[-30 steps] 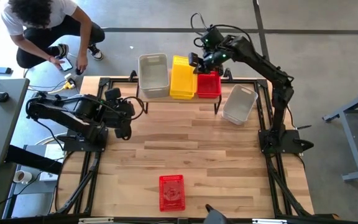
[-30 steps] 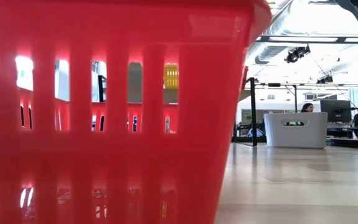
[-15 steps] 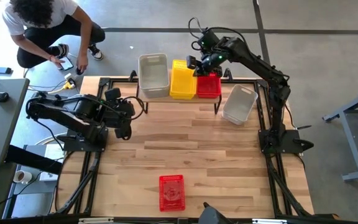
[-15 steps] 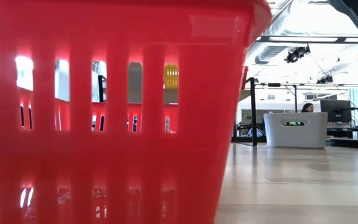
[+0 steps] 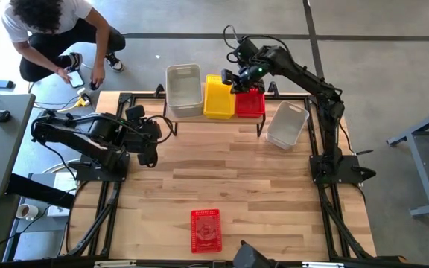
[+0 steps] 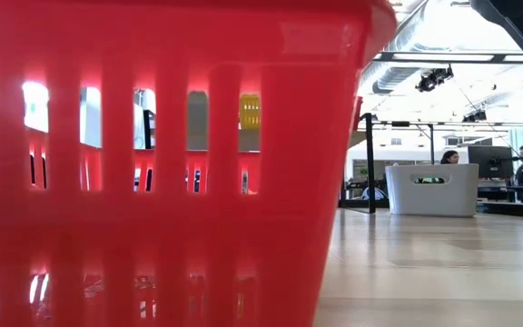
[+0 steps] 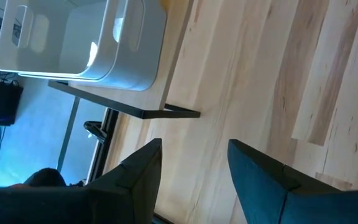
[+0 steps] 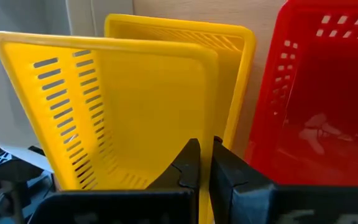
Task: Stack baskets on shelf by color
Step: Stack the yellow bin on top of the other yellow bin on the shelf, then adjust the stacked of gray bins on the shelf
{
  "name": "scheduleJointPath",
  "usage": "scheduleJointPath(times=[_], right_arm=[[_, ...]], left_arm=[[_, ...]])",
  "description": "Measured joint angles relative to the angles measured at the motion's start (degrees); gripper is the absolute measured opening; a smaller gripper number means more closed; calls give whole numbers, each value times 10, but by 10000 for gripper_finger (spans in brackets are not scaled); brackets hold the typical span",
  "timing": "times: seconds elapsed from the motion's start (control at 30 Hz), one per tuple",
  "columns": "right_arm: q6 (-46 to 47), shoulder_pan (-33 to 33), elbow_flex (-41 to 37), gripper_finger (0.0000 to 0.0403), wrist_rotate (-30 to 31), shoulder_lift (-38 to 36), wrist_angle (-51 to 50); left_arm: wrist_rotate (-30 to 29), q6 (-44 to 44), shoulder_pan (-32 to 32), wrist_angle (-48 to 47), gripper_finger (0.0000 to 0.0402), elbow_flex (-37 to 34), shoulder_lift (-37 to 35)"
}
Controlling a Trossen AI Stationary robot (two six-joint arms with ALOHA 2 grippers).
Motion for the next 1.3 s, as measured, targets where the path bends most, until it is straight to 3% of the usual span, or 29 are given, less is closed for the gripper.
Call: scheduleJointPath(times=[0.23,0.63,0.97,1.3], right_arm=[[-8,0,0,9,1,0,0],[-12,-8,2,93,8,0,16],[-109,-7,86,103,10,-1,-14],[-249,86,98,103,112,-1,75]], left_arm=[[-1,0,0,0,172,0,0],[-1,0,0,0,172,0,0],[-12,0,0,0,172,0,0],[-47,-5,25,45,172,0,0]])
